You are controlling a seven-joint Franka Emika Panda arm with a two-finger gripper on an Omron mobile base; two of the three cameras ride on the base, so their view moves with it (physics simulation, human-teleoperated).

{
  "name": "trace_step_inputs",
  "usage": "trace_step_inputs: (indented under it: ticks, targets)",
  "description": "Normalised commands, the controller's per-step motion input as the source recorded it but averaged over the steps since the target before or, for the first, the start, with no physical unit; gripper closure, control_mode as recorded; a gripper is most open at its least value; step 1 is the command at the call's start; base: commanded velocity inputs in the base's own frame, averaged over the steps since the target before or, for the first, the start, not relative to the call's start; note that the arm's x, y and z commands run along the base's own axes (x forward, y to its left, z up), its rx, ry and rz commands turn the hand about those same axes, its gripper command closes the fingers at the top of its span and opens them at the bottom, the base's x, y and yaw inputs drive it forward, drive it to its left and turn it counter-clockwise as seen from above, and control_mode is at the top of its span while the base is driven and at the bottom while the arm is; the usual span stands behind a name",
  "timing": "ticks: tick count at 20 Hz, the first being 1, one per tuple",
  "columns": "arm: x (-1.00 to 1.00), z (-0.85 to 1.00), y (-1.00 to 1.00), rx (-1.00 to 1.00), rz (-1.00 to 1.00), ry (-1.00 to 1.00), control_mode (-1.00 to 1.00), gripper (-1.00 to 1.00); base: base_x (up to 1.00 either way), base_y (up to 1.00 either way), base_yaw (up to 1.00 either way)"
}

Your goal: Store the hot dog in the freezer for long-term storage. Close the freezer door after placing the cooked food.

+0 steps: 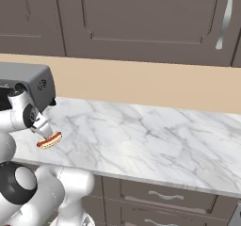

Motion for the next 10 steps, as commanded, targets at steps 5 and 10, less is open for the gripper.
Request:
trace_step_inputs:
  ticks: [5,10]
  targets:
    - [0.33,-0.18,0.0,0.0,0.0,0.0,-1.0,-1.0,0.0,0.0,0.0]
    - [0.1,-0.19,0.0,0.0,-0.02,0.03,-1.0,-1.0,0.0,0.0,0.0]
